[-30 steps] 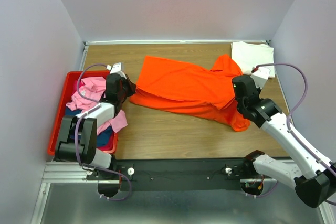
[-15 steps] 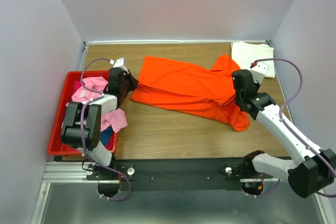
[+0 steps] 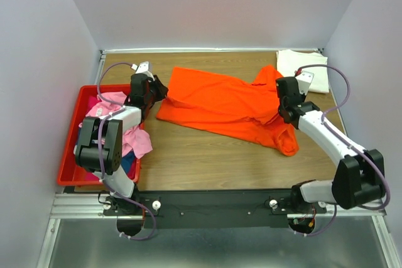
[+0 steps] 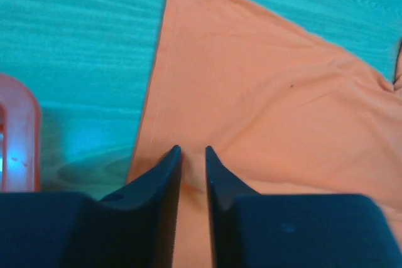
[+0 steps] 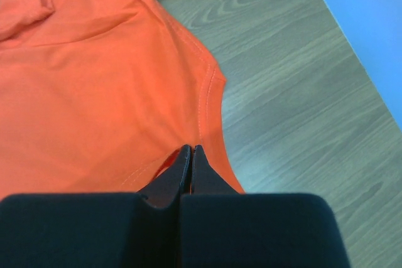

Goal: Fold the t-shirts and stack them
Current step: Fold the tshirt

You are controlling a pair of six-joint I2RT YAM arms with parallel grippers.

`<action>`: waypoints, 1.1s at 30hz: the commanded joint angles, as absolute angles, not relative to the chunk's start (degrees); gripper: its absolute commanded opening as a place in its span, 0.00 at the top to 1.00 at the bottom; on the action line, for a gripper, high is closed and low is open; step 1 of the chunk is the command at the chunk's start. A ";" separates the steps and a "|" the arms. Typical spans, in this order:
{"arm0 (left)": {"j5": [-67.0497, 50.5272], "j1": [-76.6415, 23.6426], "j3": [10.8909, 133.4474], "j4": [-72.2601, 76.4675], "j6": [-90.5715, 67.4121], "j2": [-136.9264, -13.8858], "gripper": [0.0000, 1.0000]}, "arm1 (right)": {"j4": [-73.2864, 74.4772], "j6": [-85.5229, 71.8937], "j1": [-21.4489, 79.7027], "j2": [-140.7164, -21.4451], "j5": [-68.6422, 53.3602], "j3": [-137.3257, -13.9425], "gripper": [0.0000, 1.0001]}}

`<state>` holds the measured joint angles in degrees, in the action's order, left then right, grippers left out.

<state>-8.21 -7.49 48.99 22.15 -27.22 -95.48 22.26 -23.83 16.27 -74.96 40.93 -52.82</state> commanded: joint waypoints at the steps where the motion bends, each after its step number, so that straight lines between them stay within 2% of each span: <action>1: -8.17 -7.03 52.55 21.01 -26.37 -95.54 0.54 | 17.85 -21.28 13.89 -80.40 36.31 -55.89 0.95; 3: -8.09 -7.12 53.35 20.66 -26.37 -95.01 0.42 | 16.62 -20.75 13.10 -82.96 35.34 -57.21 0.84; 4: -8.09 -7.12 53.44 20.65 -26.28 -94.05 0.40 | 16.44 -20.48 12.66 -84.01 34.90 -57.83 0.62; 6: -7.65 -7.56 53.00 20.74 -25.93 -91.86 0.38 | 16.35 -19.43 12.04 -87.62 33.49 -60.63 0.43; 10: -7.12 -9.31 50.55 21.62 -24.52 -88.17 0.38 | 16.35 -18.37 12.04 -87.98 27.10 -62.58 0.32; 16: -10.19 -13.27 42.46 24.35 -23.38 -84.55 0.38 | 16.17 -20.65 12.13 -79.99 10.15 -54.15 0.32; 24: -16.42 -15.20 38.76 27.85 -22.68 -85.16 0.37 | 14.07 -26.71 12.13 -77.96 -2.70 -44.48 0.36; 33: -17.84 -15.29 40.60 28.92 -21.62 -94.83 0.37 | 13.01 -28.30 12.22 -81.38 1.49 -42.98 0.36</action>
<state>-15.86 -15.14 39.59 27.81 -23.20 -91.70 14.55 -26.74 12.29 -80.01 1.15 -43.66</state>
